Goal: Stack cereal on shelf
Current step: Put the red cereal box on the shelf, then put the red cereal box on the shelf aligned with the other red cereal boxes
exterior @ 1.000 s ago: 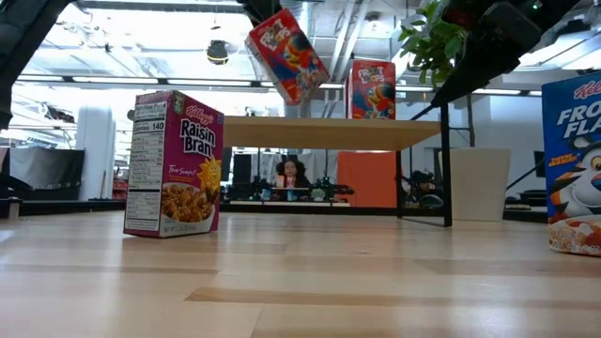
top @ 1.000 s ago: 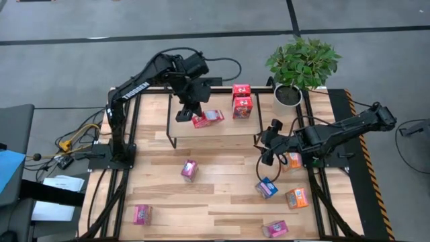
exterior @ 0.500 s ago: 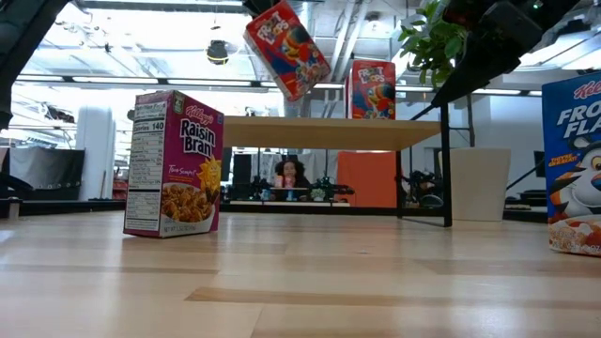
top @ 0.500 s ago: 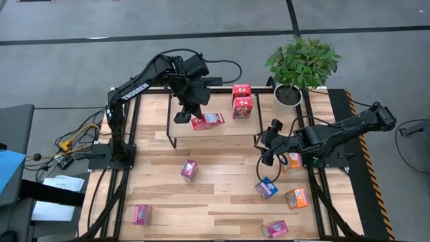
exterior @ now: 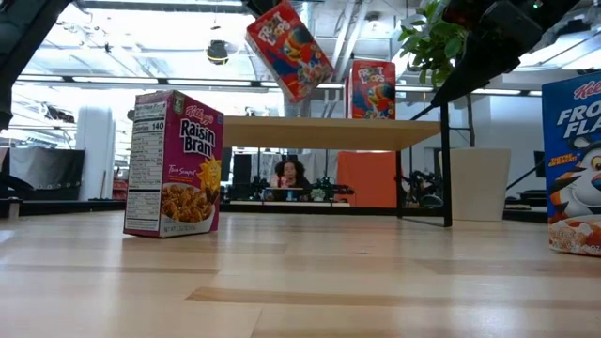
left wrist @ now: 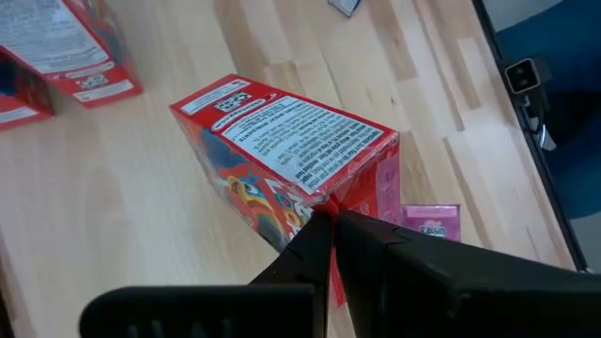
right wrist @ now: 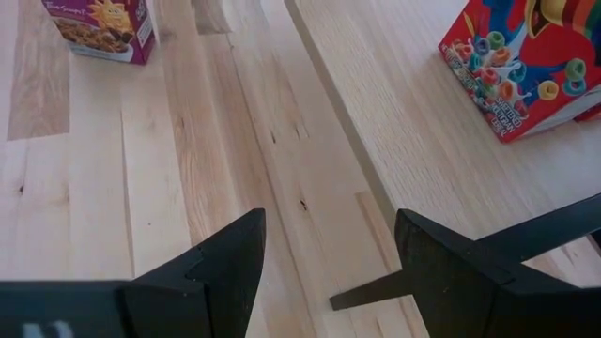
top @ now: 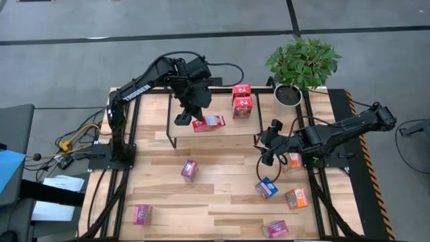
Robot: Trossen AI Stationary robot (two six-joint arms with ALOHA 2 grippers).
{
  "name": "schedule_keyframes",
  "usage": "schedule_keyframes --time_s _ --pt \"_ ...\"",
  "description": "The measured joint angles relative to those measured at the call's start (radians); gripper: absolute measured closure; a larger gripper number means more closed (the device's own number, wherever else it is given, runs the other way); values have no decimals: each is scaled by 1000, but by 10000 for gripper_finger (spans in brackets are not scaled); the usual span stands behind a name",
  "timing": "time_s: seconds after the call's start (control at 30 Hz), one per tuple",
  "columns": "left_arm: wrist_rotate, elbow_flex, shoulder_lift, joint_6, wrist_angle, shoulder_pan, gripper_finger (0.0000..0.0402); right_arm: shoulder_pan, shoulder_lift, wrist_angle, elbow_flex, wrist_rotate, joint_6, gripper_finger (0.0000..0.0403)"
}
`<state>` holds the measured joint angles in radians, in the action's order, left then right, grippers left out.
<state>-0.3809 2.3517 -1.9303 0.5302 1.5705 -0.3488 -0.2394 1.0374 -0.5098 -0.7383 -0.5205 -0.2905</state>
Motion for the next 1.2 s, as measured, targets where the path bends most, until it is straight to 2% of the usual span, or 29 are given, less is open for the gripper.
schedule_keyframes --time_s 0.67,1.07,1.2 --pt "32 -1 -19 0 1 -3 401 0 0 -4 0 0 2 138" --pt "89 -1 -19 -16 0 -3 347 0 0 -5 0 0 2 138" --pt "143 -1 -19 -17 0 -3 340 0 0 -5 0 0 2 138"
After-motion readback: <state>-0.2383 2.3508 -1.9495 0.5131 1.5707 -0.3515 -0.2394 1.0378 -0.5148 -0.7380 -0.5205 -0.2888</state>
